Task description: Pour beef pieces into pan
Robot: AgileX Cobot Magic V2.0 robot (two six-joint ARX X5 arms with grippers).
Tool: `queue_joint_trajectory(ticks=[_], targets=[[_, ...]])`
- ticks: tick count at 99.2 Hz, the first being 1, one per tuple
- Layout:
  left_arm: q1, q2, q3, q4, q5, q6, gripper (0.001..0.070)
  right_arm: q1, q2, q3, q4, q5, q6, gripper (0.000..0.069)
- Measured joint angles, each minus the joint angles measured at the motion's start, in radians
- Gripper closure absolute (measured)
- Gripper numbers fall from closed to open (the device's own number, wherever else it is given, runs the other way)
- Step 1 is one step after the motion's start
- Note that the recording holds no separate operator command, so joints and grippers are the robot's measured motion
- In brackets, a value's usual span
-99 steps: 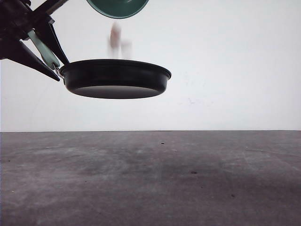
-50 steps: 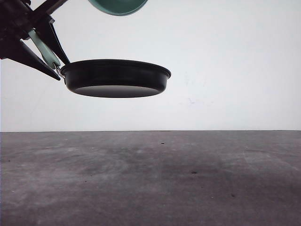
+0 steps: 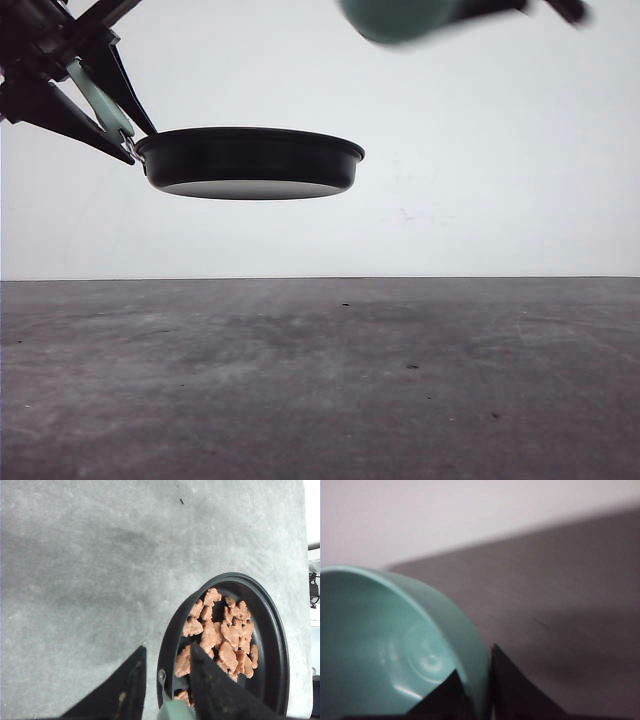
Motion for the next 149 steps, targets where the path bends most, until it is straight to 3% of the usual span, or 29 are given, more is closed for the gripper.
queue_joint_trajectory(ticks=[15,34,55,74,102,108,121,127,136,149], targets=[[0.000,0.000,0.000,0.000,0.000,0.005,0.0582,-0.193,0.077,-0.023,-0.239,-0.002,-0.072,0.0668],[0.000,0.000,0.000,0.023,0.000,0.008,0.0582,-0.351,0.156,-0.174,-0.274,-0.074,-0.114,0.0668],[0.000,0.000,0.000,0.031,-0.001,0.008,0.0582,-0.399,0.170,-0.278,-0.271,-0.050,-0.145,0.0668],[0.000,0.000,0.000,0.032,-0.006,0.013,0.0582,-0.401,0.170,-0.282,-0.282,0.045,-0.203,0.0668],[0.000,0.000,0.000,0.031,-0.008,0.024,0.0582,-0.400,0.170,-0.282,-0.309,0.063,-0.245,0.0663],[0.000,0.000,0.000,0.031,-0.008,0.026,0.0582,-0.400,0.170,-0.282,-0.317,0.085,-0.250,0.0610],[0.000,0.000,0.000,0.031,-0.008,0.027,0.0582,-0.400,0.170,-0.282,-0.327,0.097,-0.253,0.0327],[0.000,0.000,0.000,0.031,-0.008,0.027,0.0582,-0.400,0.170,-0.282,-0.328,0.098,-0.253,0.0237],[0.000,0.000,0.000,0.031,-0.008,0.028,0.0582,-0.400,0.167,-0.282,-0.332,0.098,-0.253,0.0170],[0.000,0.000,0.000,0.043,-0.014,0.045,0.0583,-0.396,0.120,-0.254,-0.354,0.102,-0.252,0.0146]])
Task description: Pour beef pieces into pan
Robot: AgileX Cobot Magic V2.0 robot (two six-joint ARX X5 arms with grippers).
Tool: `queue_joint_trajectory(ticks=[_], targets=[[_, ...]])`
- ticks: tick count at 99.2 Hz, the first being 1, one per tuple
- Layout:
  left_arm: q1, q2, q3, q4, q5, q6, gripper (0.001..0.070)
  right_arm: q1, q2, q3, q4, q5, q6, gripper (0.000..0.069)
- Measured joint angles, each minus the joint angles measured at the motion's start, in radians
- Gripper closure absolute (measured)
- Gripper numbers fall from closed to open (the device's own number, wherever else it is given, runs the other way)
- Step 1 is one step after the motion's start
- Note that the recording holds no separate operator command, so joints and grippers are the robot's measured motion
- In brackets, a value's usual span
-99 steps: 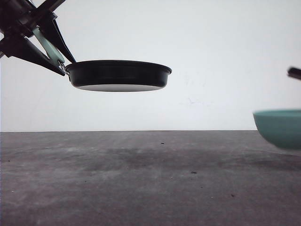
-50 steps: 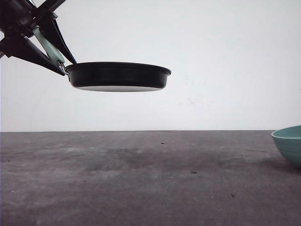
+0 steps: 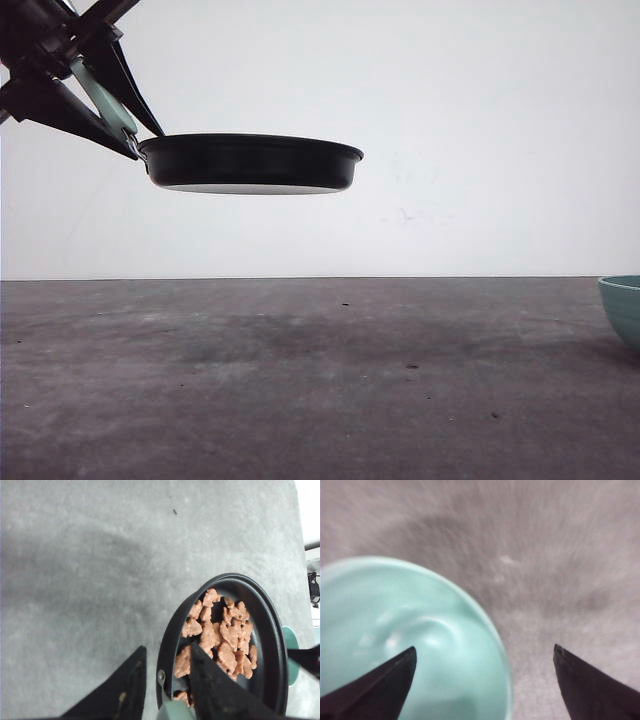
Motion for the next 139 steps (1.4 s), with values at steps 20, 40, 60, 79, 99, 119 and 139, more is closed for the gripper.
queue_joint_trajectory(ticks=[20,40,60,79,99,119,139], targets=[[0.000,0.026,0.002,0.037,-0.075,0.031,0.0583,0.040,-0.163,0.131,-0.001,0.000,0.027,0.0184],[0.002,0.157,0.006,0.055,-0.080,0.035,0.0583,0.159,-0.371,0.150,-0.006,-0.005,0.032,0.0639],[0.002,0.273,0.006,0.077,-0.080,0.035,0.0583,0.248,-0.496,0.150,-0.048,0.008,0.031,0.0683],[0.002,0.328,0.006,0.090,-0.081,0.054,0.0583,0.262,-0.517,0.150,-0.098,0.056,0.007,0.0684],[0.002,0.342,0.007,0.074,-0.103,0.057,0.0582,0.261,-0.516,0.150,-0.111,0.089,-0.003,0.0684],[0.008,0.342,0.008,0.060,-0.107,0.057,0.0423,0.261,-0.516,0.150,-0.076,0.102,-0.003,0.0684],[0.020,0.342,0.009,0.061,-0.107,0.056,0.0187,0.261,-0.515,0.150,-0.065,0.102,-0.012,0.0684]])
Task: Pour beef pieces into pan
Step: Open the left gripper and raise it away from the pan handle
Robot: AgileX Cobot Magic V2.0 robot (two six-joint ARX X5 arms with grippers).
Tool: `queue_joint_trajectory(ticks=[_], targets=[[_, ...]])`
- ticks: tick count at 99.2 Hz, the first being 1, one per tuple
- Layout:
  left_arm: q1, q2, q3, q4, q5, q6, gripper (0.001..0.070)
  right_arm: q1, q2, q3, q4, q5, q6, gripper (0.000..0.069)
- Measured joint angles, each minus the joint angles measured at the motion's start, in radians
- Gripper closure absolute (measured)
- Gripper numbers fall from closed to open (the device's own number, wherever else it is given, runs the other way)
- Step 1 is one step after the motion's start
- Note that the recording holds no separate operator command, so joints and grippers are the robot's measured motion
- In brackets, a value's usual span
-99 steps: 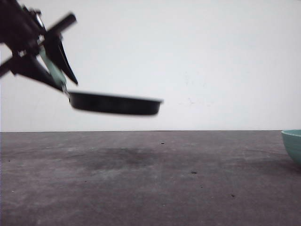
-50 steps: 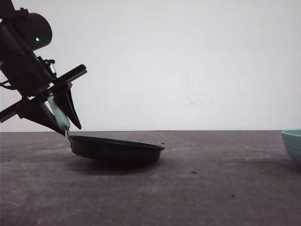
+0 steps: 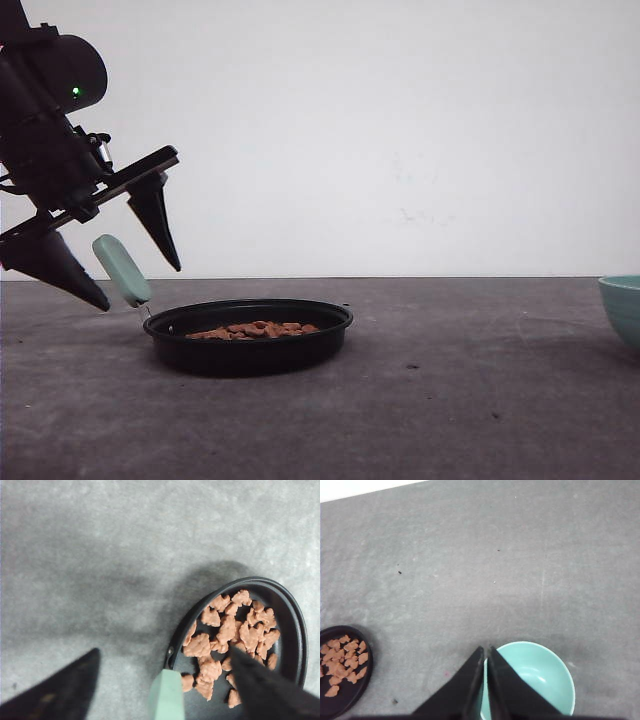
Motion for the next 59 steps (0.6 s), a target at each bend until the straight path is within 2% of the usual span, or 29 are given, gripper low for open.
queue_joint_trajectory(ticks=[9,16,30,40,47,51,59], targets=[[0.012,-0.011,0.000,0.000,-0.002,0.000,0.0108,0.000,0.003,0.000,0.003,0.000,-0.018,0.0684],[0.026,-0.042,0.000,-0.001,-0.013,0.000,0.0080,0.000,0.010,0.000,0.003,0.005,-0.034,0.0684],[0.061,-0.166,0.000,0.000,-0.055,0.006,0.0068,0.000,0.016,0.000,0.031,0.066,-0.064,0.0684],[0.081,-0.274,0.000,0.000,-0.093,0.039,0.0087,0.001,0.008,0.000,0.104,0.104,-0.092,0.0684],[0.085,-0.359,0.000,-0.005,-0.154,0.073,0.0174,0.005,-0.005,0.000,0.157,0.108,-0.111,0.0684],[0.085,-0.412,0.000,-0.007,-0.188,0.096,0.0273,0.007,-0.015,0.000,0.183,0.107,-0.122,0.0684],[0.085,-0.526,0.000,0.003,-0.261,0.155,0.0526,0.015,-0.039,-0.011,0.242,0.107,-0.148,0.0684]])
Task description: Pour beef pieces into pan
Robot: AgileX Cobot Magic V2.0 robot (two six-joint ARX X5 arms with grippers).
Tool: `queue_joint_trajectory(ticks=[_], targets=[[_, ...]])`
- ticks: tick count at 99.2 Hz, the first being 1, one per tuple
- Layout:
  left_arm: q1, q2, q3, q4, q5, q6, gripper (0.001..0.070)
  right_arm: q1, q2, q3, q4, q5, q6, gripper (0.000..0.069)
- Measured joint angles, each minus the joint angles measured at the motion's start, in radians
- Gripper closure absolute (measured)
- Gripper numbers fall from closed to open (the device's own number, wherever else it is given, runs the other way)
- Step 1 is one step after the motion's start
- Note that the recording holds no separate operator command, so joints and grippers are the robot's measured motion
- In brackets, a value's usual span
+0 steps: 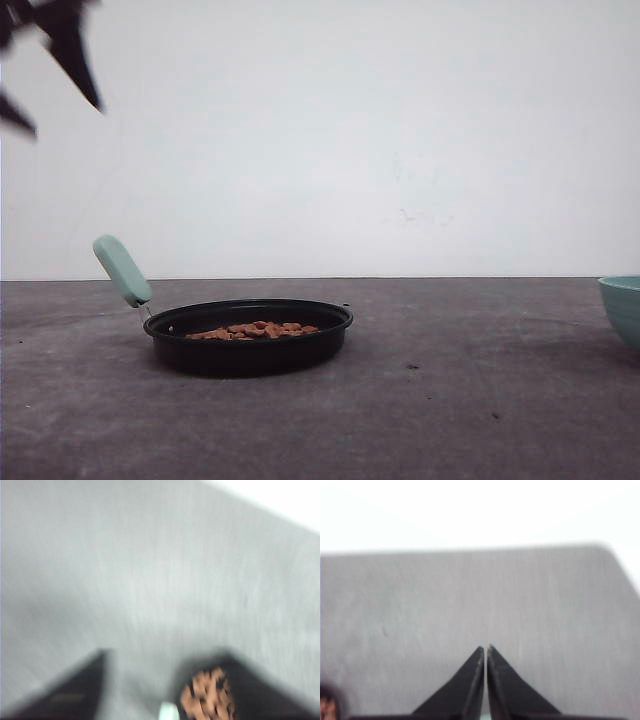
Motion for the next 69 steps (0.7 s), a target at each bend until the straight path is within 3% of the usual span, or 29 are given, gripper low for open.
queue_joint_trajectory(ticks=[8,23,39,49,69], targets=[[0.000,-0.104,-0.003,0.047,-0.055,0.063,0.0645,0.015,-0.040,-0.048,0.061,0.000,-0.033,0.0684],[0.011,-0.314,-0.121,0.164,-0.075,0.135,0.0684,0.044,-0.140,-0.208,0.123,-0.008,-0.101,0.0684],[0.039,-0.505,-0.361,0.124,-0.013,0.132,0.0685,0.047,-0.299,-0.409,0.173,-0.114,-0.164,0.0684],[0.039,-0.605,-0.491,0.099,0.006,0.109,0.0685,0.048,-0.388,-0.469,0.172,-0.131,-0.177,0.0684],[0.037,-0.756,-0.509,0.092,-0.016,0.099,0.0685,0.047,-0.472,-0.473,0.224,-0.127,-0.192,0.0684]])
